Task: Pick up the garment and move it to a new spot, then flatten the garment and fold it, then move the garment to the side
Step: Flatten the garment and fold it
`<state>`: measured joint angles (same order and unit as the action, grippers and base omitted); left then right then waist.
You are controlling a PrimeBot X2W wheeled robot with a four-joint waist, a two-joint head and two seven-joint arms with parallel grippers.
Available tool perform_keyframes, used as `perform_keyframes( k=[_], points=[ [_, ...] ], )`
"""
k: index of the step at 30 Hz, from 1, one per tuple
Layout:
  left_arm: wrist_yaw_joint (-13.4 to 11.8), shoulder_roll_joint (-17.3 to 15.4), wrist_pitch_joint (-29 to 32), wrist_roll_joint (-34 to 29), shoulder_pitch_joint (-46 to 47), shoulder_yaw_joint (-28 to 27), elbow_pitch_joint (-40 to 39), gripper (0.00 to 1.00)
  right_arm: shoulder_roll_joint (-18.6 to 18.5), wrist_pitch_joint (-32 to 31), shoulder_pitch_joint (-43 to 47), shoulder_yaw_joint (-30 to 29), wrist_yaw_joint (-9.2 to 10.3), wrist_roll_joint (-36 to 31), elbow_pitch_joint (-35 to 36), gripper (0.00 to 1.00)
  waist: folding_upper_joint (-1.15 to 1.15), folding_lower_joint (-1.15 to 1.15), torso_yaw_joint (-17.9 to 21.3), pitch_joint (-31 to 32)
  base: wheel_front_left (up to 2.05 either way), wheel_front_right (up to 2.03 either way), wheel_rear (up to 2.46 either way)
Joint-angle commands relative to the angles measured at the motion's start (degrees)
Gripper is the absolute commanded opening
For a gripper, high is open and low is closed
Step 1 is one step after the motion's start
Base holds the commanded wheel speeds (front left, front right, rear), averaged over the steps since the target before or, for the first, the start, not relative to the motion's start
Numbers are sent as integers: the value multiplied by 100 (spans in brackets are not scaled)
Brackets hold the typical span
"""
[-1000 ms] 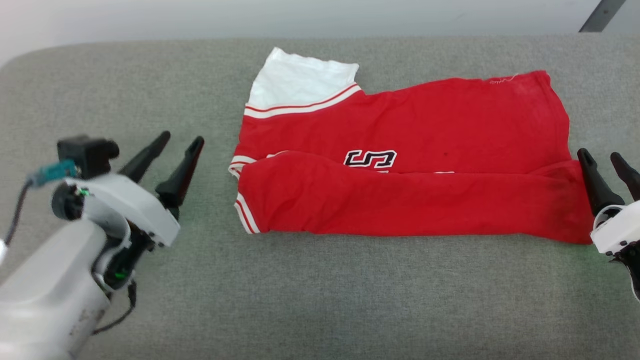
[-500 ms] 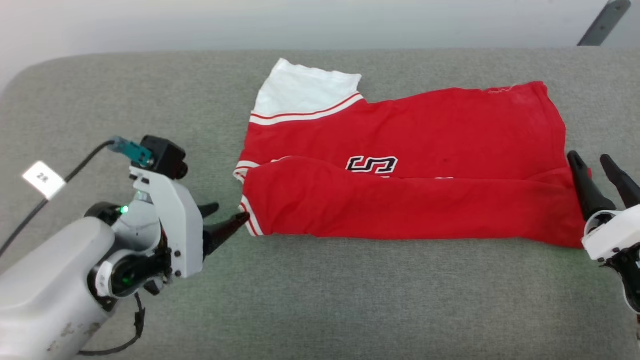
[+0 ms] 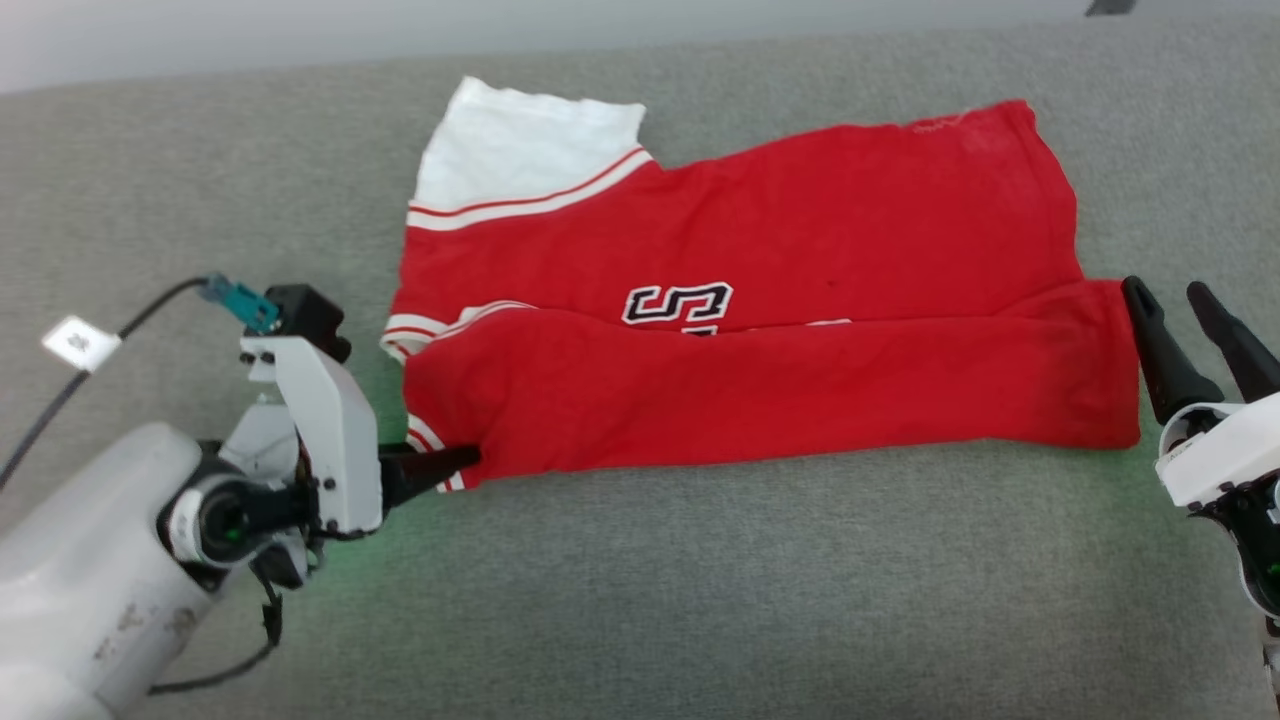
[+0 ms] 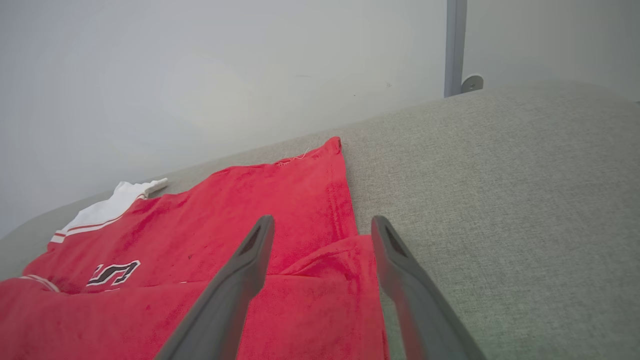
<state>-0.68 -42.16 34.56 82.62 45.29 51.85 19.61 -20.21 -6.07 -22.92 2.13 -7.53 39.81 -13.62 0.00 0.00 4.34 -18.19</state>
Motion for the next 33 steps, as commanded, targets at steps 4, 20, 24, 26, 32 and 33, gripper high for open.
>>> perform_keyframes(
  k=[4, 20, 24, 26, 32, 33],
  points=[
    [229, 202, 225, 115, -39, 132, 486, 51, -38, -107, -58, -33, 9, -44, 155, 100, 0, 0, 209, -219, 0, 0, 0],
    [715, 443, 164, 117, 26, 130, 669, 0, -1405, -2815, -308, 1194, 9, -317, 710, 100, 0, 0, 54, -242, 0, 0, 0],
    [761, 504, 110, 81, 24, 164, 631, 0, -1468, -3573, -536, 1262, 9, -251, 534, 100, 0, 0, -51, -260, 0, 0, 0],
    [771, 525, 70, 55, 42, 176, 626, 0, -1481, -3881, -634, 1283, 9, -209, 394, 100, 0, 0, -102, -275, 0, 0, 0],
    [807, 624, -136, -21, 38, 164, 601, 0, -1366, -4197, -724, 1246, 9, -82, -8, 84, 0, 0, -224, -280, 0, 0, 0],
    [814, 634, -170, -33, 19, 172, 595, 0, -1343, -4179, -718, 1256, 9, -45, -30, 47, 0, 0, -236, -269, 0, 0, 0]
  ],
)
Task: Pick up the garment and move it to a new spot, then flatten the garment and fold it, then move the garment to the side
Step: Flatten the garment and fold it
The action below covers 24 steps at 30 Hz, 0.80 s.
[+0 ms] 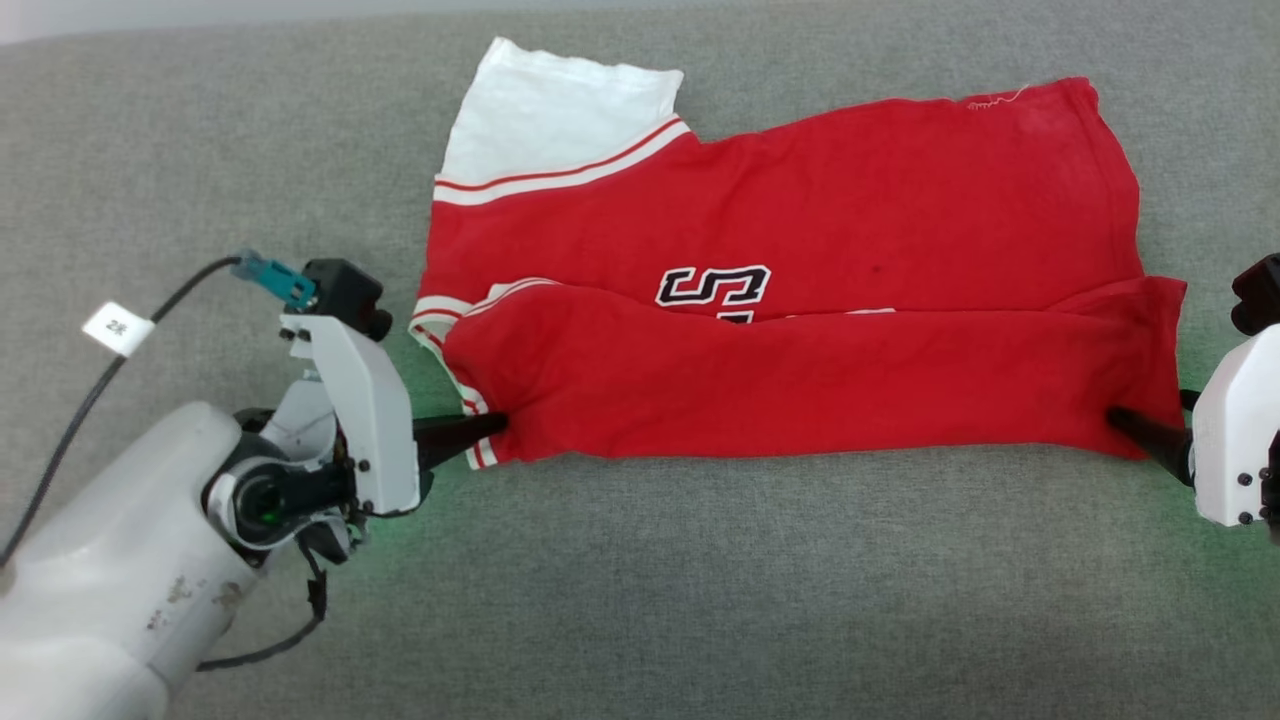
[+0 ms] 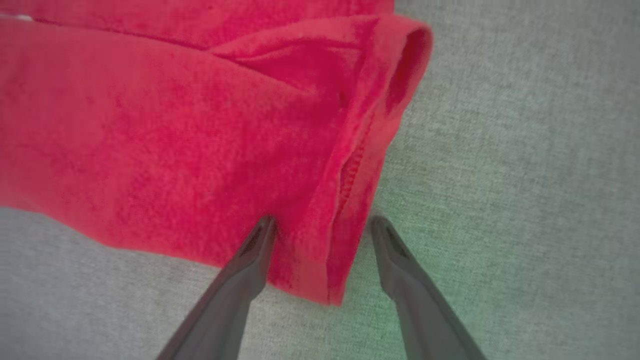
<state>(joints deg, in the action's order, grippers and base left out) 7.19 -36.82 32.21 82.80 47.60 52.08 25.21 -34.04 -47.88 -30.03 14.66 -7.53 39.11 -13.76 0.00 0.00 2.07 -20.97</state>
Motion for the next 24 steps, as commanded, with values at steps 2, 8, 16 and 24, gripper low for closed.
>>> perform_keyframes(
  k=[2, 8, 16, 24],
  points=[
    [25, 112, -9, -53, -251, 156, 10, 0, 67, 65, 29, 1, 9, 109, -34, 0, 0, 0, -28, 39, 0, 0, 0],
    [31, 42, -309, -50, -385, 129, -179, 0, -68, 207, 178, -6, 9, 178, -38, 0, 0, 0, -80, 241, 0, 0, 0],
    [33, -354, -783, -131, -842, 171, -835, 0, -256, 232, 826, -216, 9, 359, 352, 0, 0, 0, -184, 569, 0, 0, 0],
    [-35, -882, -1143, -182, -1465, 205, -1610, 0, -348, 75, 1928, -711, 9, 480, 1171, 0, 0, 0, -231, 684, 0, 0, 0]
  ],
)
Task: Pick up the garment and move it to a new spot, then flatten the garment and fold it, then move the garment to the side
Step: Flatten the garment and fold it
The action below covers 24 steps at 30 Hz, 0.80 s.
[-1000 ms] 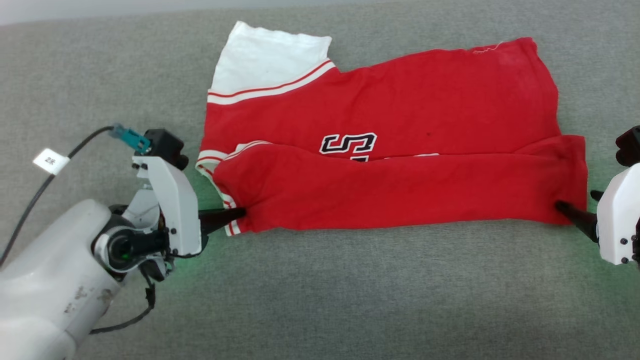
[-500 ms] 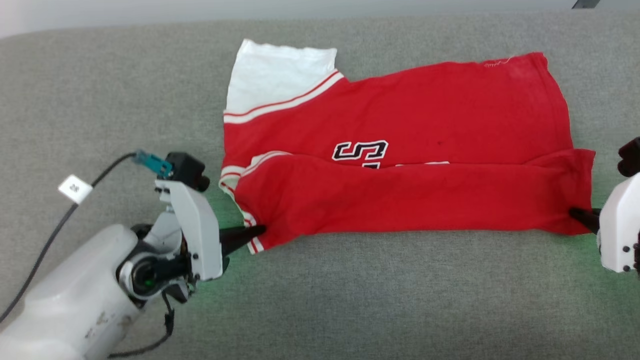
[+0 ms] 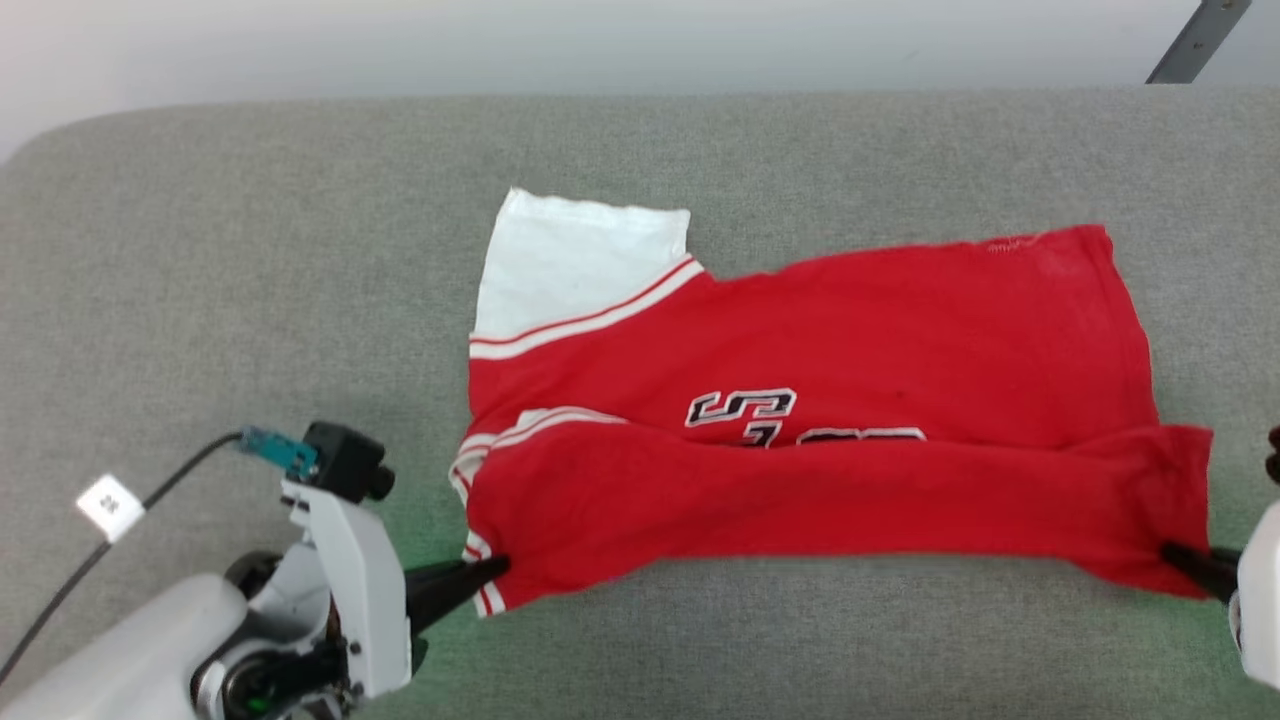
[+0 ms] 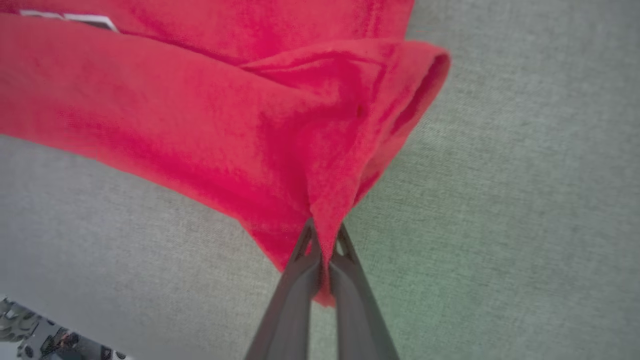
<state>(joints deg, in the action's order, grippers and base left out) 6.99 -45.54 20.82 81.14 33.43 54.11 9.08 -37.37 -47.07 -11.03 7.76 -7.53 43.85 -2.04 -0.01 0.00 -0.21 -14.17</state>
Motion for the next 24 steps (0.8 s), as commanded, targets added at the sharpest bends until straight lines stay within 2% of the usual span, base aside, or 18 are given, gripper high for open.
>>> perform_keyframes(
  k=[1, 3, 4, 5, 6, 7, 8, 9, 14, 19, 24],
  points=[
    [-48, -68, -31, -23, -118, 6, -95, 0, -10, -32, 129, -100, 9, 7, 98, 0, 1, 0, 1, 4, 0, 0, 0],
    [-117, -143, -116, -4, -214, -22, -277, 0, 29, -79, 284, -239, 9, -49, 282, 0, 1, 0, 11, 3, 0, 0, 0],
    [-156, -181, -144, -6, -263, -28, -345, 5, 62, -93, 355, -298, 9, -78, 355, 10, 1, 0, 17, 4, 0, 0, 0],
    [-209, -216, -204, -5, -303, -52, -404, 25, 88, -71, 384, -353, 9, -113, 437, 40, 1, 0, 26, 1, 0, 0, 0],
    [-276, -241, -299, -19, -321, -104, -442, 45, 128, 1, 390, -441, 9, -158, 499, 100, 1, 0, 34, -5, 0, 0, 0],
    [-338, -266, -390, -32, -354, -155, -477, 72, 196, 56, 393, -529, 9, -218, 523, 100, 1, 0, 44, -10, 0, 0, 0],
    [-372, -292, -437, -36, -399, -169, -532, 91, 252, 98, 393, -581, 9, -276, 558, 100, 1, 0, 52, -14, 0, 0, 0],
    [-403, -332, -496, -43, -440, -188, -591, 100, 301, 142, 392, -628, 9, -325, 604, 100, 1, 0, 56, -18, 0, 0, 0],
    [-676, -579, -940, -63, -612, -443, -873, 100, 528, 637, 212, -896, 9, -664, 753, 100, 1, 0, 50, -44, 0, 0, 0],
    [-989, -668, -1527, -221, -654, -710, -875, 100, 810, 1812, -80, -798, 9, -1150, 794, 100, 1, 0, 44, -73, 0, 0, 0],
    [-897, -501, -2145, -473, -343, -998, -424, 100, 1159, 3183, -494, -370, 9, -1551, 488, 100, 1, 0, 161, -162, 0, 0, 0]
  ],
)
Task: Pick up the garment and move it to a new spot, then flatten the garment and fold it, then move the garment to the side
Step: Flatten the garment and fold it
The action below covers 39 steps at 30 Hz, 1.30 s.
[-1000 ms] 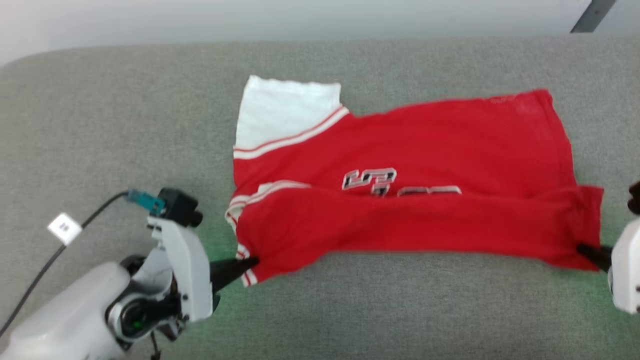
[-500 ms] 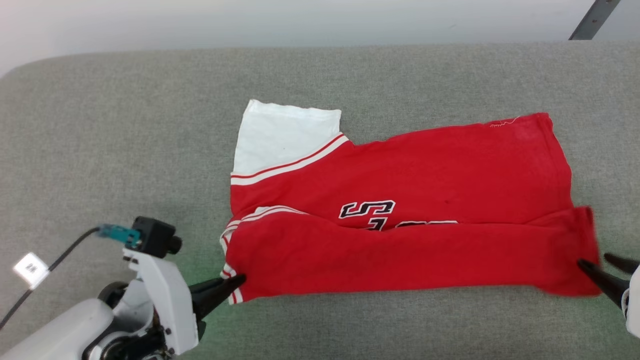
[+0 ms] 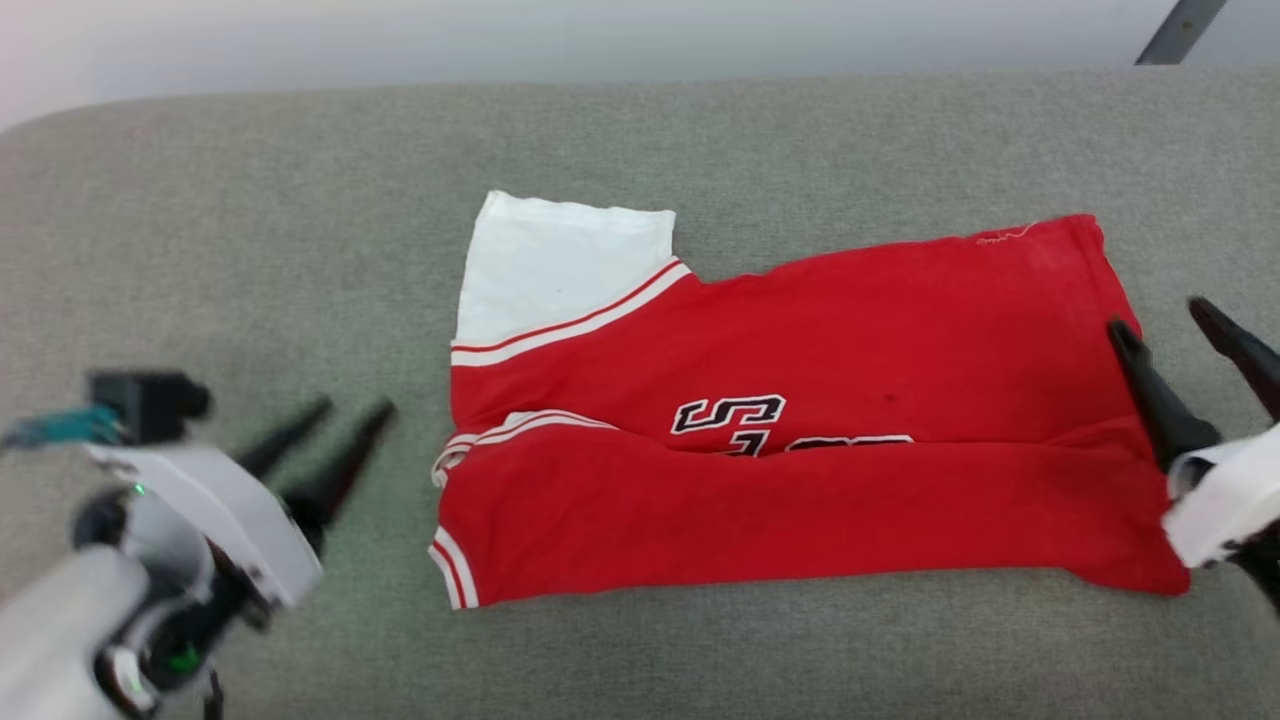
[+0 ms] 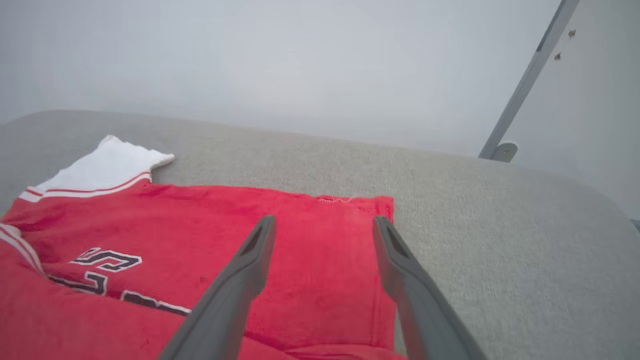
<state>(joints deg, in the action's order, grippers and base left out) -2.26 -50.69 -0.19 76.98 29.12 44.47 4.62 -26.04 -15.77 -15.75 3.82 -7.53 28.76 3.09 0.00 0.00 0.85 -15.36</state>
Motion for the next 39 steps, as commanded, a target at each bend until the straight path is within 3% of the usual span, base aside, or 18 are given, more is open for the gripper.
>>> perform_keyframes(
  k=[1, 7, 11, 13, 19, 26, 33, 34, 35, 36, 37, 39],
  points=[
    [35, 88, -168, -104, 182, -98, 198, 100, 91, 329, -123, 107, 9, -96, -105, 100, 0, 0, 98, -69, 0, 0, 0],
    [165, 482, -637, -531, 1079, -316, 1231, 100, 556, 1599, -504, 199, 9, -448, -566, 100, 0, 0, 474, -270, 0, 0, 0],
    [279, 637, -684, -732, 1592, -342, 1804, 100, 784, 1968, -565, 207, 9, -586, -673, 100, 0, 0, 723, -376, 0, 0, 0],
    [453, 678, -498, -925, 2073, -240, 2375, 100, 949, 2164, -547, 195, 9, -633, -662, 100, 0, 0, 993, -490, 0, 0, 0],
    [744, 681, 599, -1122, 2946, 109, 3476, 100, 1151, 2269, -330, 91, 9, -631, -501, 100, 0, 0, 1419, -678, 0, 0, 0],
    [930, 735, 2983, -663, 3445, 526, 4195, 100, 1261, 2149, -59, -8, 9, -682, -247, 100, 0, 0, 1644, -758, 0, 0, 0],
    [970, 811, 3649, -554, 3568, 705, 4318, 100, 1209, 2020, -54, -57, 9, -626, -108, 100, 0, 0, 1675, -838, 0, 0, 0],
    [976, 836, 3644, -567, 3570, 729, 4322, 67, 1192, 2001, -93, -45, 9, -634, -90, 100, 0, 0, 1671, -849, 0, 0, 0],
    [982, 871, 3682, -525, 3563, 740, 4336, 47, 1166, 1974, -134, -11, 9, -647, -78, 100, 0, 0, 1662, -865, 0, 0, 0],
    [987, 909, 3737, -473, 3562, 752, 4327, 33, 1143, 1930, -180, 32, 9, -638, -73, 100, 0, 0, 1648, -887, 0, 0, 0],
    [991, 952, 3768, -435, 3554, 763, 4290, 0, 1094, 1870, -242, 109, 9, -655, -75, 100, 0, 0, 1634, -903, 0, 0, 0],
    [994, 995, 3772, -405, 3582, 796, 4181, 0, 955, 1710, -459, 303, 9, -697, -74, 100, 0, 0, 1584, -937, 0, 0, 0]
  ],
)
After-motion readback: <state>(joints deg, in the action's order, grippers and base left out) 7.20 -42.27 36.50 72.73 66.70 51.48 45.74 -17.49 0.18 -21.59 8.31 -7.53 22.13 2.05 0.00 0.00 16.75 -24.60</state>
